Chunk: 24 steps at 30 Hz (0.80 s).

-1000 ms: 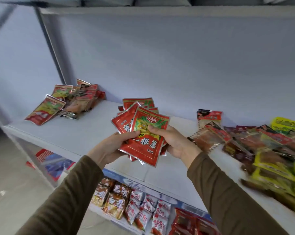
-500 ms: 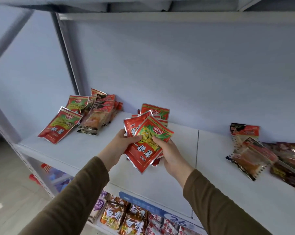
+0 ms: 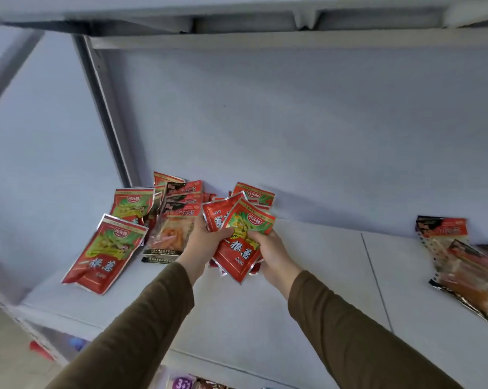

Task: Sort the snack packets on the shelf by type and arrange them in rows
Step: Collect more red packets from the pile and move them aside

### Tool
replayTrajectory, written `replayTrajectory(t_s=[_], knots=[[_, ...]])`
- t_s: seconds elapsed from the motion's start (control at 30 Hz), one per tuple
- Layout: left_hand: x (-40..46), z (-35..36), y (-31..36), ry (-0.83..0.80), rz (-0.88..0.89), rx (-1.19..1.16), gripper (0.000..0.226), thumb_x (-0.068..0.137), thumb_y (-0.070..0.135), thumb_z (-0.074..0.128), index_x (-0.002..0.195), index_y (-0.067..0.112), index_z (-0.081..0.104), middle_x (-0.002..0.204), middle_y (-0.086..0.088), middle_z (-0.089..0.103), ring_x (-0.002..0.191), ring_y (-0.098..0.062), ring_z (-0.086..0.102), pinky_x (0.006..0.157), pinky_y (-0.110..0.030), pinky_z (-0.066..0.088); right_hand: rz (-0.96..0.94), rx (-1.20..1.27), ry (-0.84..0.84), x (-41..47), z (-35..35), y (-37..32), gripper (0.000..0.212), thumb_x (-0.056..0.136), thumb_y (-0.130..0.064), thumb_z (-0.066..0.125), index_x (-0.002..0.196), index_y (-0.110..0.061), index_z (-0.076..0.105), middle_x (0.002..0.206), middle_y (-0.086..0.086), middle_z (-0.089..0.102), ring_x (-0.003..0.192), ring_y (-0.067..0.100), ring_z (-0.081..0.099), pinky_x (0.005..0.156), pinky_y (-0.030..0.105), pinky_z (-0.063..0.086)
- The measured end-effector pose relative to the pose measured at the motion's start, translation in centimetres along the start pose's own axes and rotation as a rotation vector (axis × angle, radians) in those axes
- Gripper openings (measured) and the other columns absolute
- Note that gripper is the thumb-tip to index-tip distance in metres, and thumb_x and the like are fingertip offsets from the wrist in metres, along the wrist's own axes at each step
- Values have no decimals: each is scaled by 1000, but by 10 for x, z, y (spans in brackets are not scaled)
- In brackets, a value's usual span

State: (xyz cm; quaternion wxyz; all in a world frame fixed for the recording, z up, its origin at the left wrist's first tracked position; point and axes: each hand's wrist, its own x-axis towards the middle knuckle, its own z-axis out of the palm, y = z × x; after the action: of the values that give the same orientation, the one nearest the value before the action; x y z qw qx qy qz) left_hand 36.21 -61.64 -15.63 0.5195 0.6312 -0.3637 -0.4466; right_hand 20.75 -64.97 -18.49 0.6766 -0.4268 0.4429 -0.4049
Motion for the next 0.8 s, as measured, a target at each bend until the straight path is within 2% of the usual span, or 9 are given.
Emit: replayTrajectory(t_s=[0.1, 0.2, 0.27, 0.33, 0.4, 0.47, 0.57, 0.7, 0.8], knots=[[19, -12, 0, -61, 5, 11, 64, 88, 20, 81, 136, 34, 41, 117, 2, 68, 91, -20, 73, 58, -29, 58, 17, -5, 33, 17, 15, 2, 27, 95, -34, 67, 121, -32, 58, 93, -2, 79, 79, 20, 78, 59, 34, 59], [32, -19, -4, -113, 5, 32, 69, 88, 16, 80, 137, 40, 37, 117, 2, 67, 94, -23, 72, 59, -33, 59, 19, -39, 84, 28, 22, 4, 27, 94, -36, 69, 119, -31, 60, 93, -3, 79, 79, 19, 78, 62, 35, 60], [37, -22, -6, -128, 21, 51, 77, 88, 13, 80, 143, 40, 33, 118, 0, 66, 94, -25, 73, 57, -35, 60, -20, -56, 105, 32, 24, 6, 31, 92, -37, 72, 120, -31, 60, 98, -4, 78, 85, 20, 78, 70, 39, 62], [40, -25, -8, -146, 20, 50, 86, 88, 15, 81, 148, 42, 27, 118, 0, 66, 94, -26, 74, 57, -38, 62, -54, -53, 138, 34, 26, 9, 39, 90, -39, 74, 125, -31, 59, 105, -3, 77, 89, 20, 77, 77, 43, 62], [41, -26, -9, -158, 13, 49, 92, 88, 19, 81, 151, 47, 20, 118, 1, 65, 94, -25, 74, 56, -37, 62, -66, -20, 178, 36, 29, 11, 42, 90, -42, 74, 126, -31, 57, 107, -2, 76, 89, 20, 77, 77, 43, 62], [41, -28, -8, -167, 6, 84, 103, 89, 26, 80, 157, 49, 5, 119, 4, 63, 95, -22, 72, 57, -34, 62, -65, 29, 186, 37, 33, 12, 42, 90, -41, 74, 127, -31, 56, 108, 0, 76, 89, 22, 77, 77, 44, 63], [40, -32, -10, -199, 23, 189, 110, 91, 30, 78, 161, 42, -7, 115, 9, 58, 92, -14, 68, 56, -26, 58, -79, -22, 181, 35, 34, 14, 36, 92, -40, 72, 124, -34, 56, 108, -1, 76, 88, 20, 77, 75, 43, 63], [38, -37, -7, -289, 109, 447, 116, 89, 34, 79, 161, 35, -12, 116, 11, 55, 90, -7, 65, 64, -23, 56, -141, -97, 220, 33, 28, 15, 44, 85, -37, 80, 123, -30, 59, 108, -2, 76, 89, 20, 77, 82, 45, 62], [39, -35, -4, -357, 167, 502, 107, 89, 22, 80, 160, 38, 2, 129, 3, 60, 102, -18, 69, 81, -39, 64, -166, -86, 214, 30, 34, 16, 56, 81, -40, 84, 128, -30, 55, 108, -4, 76, 89, 17, 77, 78, 39, 62]])
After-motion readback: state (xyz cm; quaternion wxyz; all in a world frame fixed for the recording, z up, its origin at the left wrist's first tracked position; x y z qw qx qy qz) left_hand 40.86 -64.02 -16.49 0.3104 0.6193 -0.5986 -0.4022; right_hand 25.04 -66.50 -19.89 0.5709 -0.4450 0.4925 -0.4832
